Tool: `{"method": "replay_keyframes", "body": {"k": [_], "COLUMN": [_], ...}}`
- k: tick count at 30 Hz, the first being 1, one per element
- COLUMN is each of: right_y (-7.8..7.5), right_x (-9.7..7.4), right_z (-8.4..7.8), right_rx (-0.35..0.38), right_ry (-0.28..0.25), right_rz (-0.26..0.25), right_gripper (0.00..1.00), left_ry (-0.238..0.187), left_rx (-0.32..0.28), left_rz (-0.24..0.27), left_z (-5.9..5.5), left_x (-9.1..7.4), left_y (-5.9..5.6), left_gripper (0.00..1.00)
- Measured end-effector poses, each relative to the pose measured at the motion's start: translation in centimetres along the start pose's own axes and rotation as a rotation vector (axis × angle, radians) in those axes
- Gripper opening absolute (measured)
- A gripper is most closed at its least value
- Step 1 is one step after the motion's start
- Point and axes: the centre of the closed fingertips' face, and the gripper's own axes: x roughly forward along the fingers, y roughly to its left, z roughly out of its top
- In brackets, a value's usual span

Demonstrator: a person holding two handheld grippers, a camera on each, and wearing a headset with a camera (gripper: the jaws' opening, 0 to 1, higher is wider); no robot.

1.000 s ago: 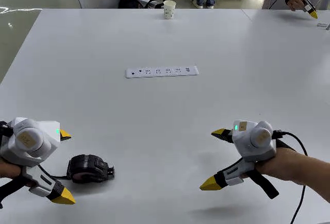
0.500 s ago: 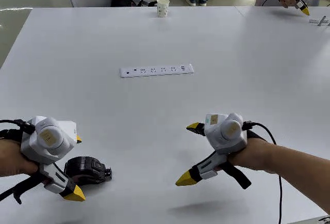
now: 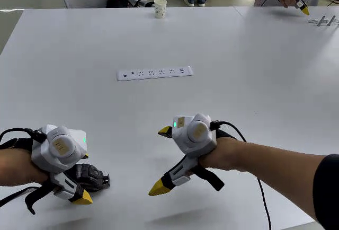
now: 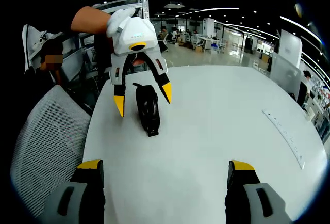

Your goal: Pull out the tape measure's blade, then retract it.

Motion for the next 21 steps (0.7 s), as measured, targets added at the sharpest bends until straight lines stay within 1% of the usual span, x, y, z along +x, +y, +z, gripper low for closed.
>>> {"method": "replay_keyframes", "body": {"k": [1, 3, 6, 8, 9, 10, 11, 12, 15, 17, 21], "right_y": [0.0, 0.0, -0.1, 0.0, 0.0, 0.0, 0.0, 0.0, -0.3, -0.4, -0.4], "right_x": [0.3, 0.8, 1.5, 2.1, 2.4, 2.6, 2.8, 2.9, 3.4, 3.7, 4.2], "right_z": [0.3, 0.6, 1.0, 1.0, 1.0, 1.0, 1.0, 1.0, 1.0, 0.9, 1.0], "right_rx": [-0.003, -0.007, -0.004, -0.009, -0.006, -0.006, -0.007, -0.006, -0.015, -0.007, -0.011], "right_ry": [-0.001, 0.0, -0.006, -0.004, -0.001, 0.0, 0.002, 0.002, 0.011, 0.014, 0.014], "right_rz": [0.006, 0.011, 0.017, 0.023, 0.028, 0.029, 0.031, 0.032, 0.023, 0.025, 0.029], "right_gripper": [0.99, 0.99, 0.99, 0.99, 0.99, 0.99, 0.99, 0.99, 0.99, 0.99, 0.99], "left_ry": [0.015, 0.029, 0.032, 0.042, 0.048, 0.051, 0.05, 0.052, 0.049, 0.047, 0.038], "left_rx": [0.016, 0.022, 0.026, 0.032, 0.042, 0.04, 0.009, -0.007, 0.013, 0.013, 0.007], "left_rz": [-0.006, -0.016, -0.017, -0.001, 0.015, 0.021, 0.022, 0.013, 0.01, 0.012, 0.041], "left_z": [-0.2, -0.5, -0.5, -0.5, -0.6, -0.7, -0.6, -0.6, -0.7, -0.8, -0.8], "left_x": [0.1, 0.4, 0.5, 0.6, 0.6, 0.7, 0.6, 0.7, 0.9, 1.0, 1.1], "left_y": [-0.1, -0.2, -0.2, 0.2, 0.6, 0.8, 1.0, 1.0, 0.9, 0.9, 0.9], "left_gripper": [0.57, 0.52, 0.46, 0.42, 0.38, 0.35, 0.33, 0.33, 0.33, 0.33, 0.33]}}
